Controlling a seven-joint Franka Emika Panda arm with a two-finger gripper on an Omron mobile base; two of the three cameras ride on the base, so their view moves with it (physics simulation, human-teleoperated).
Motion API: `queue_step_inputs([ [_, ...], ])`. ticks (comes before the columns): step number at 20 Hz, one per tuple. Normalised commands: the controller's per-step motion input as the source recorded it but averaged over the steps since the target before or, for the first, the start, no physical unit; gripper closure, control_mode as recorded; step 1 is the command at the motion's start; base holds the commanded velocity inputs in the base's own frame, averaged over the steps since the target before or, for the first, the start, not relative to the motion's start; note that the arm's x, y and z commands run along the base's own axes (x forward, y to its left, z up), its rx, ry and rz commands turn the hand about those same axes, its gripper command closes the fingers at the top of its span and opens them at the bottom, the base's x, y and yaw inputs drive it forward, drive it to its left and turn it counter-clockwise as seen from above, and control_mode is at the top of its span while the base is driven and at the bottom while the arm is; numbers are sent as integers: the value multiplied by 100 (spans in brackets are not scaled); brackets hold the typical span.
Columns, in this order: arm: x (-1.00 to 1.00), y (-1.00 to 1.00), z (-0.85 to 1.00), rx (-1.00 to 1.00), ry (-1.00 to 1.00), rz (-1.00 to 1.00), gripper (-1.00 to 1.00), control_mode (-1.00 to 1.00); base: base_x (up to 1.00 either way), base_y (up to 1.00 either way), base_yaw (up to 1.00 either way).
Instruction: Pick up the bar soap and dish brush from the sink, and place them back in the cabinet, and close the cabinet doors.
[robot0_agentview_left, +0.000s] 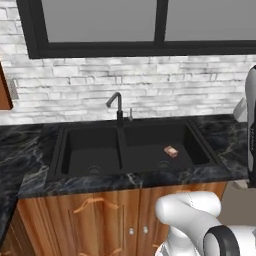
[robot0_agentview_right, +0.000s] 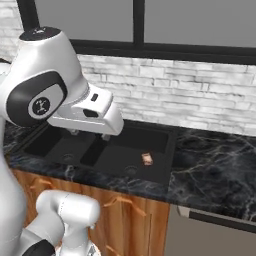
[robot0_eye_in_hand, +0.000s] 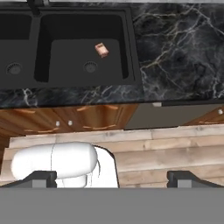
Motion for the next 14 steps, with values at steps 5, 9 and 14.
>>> queue_step_inputs([
  [5, 0, 0, 0, 0, 0, 0, -100, 100, 29, 22, -23],
  [9, 0, 0, 0, 0, 0, 0, -100, 100, 20, 34, -22],
  [14, 0, 0, 0, 0, 0, 0, -100, 100, 26, 40, -20],
])
